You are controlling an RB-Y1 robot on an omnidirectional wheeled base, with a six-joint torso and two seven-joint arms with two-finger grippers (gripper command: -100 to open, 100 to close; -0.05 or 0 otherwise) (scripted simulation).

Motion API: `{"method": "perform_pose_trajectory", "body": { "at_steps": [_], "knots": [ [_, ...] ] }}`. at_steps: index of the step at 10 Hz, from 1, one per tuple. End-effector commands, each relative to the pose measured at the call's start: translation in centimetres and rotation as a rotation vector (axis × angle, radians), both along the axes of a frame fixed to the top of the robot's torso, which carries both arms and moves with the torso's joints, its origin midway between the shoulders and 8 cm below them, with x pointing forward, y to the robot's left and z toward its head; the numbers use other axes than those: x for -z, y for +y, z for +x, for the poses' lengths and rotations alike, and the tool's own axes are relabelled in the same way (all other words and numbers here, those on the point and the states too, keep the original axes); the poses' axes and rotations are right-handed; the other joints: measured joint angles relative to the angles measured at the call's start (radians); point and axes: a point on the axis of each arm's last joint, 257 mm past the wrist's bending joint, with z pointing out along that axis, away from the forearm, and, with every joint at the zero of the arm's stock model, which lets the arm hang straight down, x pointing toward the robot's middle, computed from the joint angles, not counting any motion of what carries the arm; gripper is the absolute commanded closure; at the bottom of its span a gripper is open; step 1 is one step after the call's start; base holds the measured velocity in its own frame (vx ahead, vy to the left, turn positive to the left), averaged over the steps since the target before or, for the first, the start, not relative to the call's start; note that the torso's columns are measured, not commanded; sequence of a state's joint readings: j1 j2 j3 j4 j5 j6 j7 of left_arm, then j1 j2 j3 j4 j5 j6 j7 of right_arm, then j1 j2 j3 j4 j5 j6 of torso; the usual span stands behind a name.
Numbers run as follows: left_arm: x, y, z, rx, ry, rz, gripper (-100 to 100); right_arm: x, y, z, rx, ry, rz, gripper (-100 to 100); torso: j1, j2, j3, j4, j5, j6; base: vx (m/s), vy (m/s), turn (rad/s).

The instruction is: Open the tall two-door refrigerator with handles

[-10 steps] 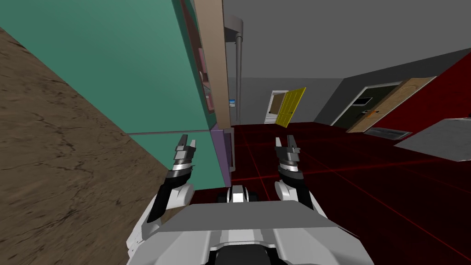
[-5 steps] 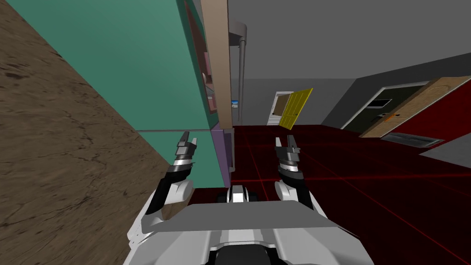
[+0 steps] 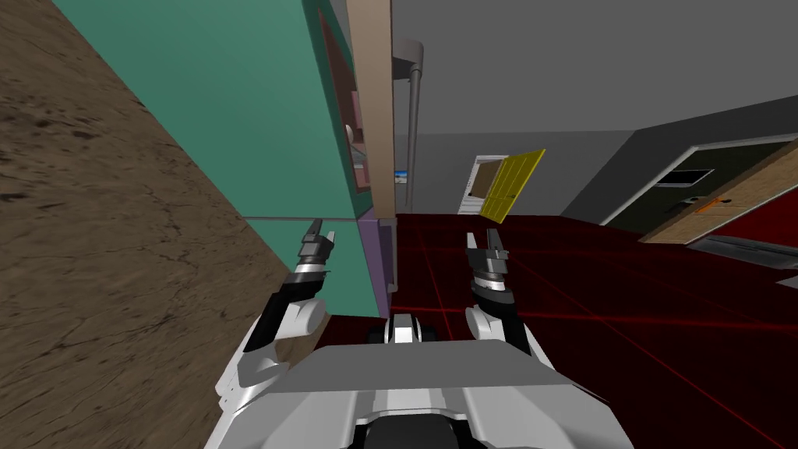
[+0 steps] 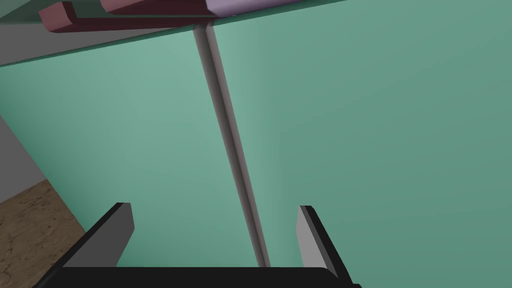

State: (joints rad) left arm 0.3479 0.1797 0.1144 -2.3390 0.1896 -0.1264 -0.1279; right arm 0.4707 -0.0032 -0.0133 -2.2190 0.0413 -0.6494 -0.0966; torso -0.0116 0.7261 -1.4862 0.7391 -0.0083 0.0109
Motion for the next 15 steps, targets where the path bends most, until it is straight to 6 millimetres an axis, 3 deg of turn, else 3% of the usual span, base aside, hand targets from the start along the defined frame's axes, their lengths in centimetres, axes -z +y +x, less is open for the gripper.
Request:
{"method": "perform_pose_trajectory", "body": {
  "at_steps": [1, 15],
  "knots": [
    [-0.9, -0.5, 0.7, 0.02, 0.01, -0.013, -100, 0.0, 0.0, 0.0, 0.0, 0.0, 0.0, 0, -0.003, -0.001, -0.001, 0.0, -0.001, 0.0, 0.027, -0.071, 0.089],
    [-1.9, -1.8, 4.5, 0.1, 0.166, -0.096, -100, 0.0, 0.0, 0.0, 0.0, 0.0, 0.0, 0, -0.018, -0.006, -0.002, -0.007, -0.003, 0.012, 0.016, -0.068, 0.1]
  ]
}}
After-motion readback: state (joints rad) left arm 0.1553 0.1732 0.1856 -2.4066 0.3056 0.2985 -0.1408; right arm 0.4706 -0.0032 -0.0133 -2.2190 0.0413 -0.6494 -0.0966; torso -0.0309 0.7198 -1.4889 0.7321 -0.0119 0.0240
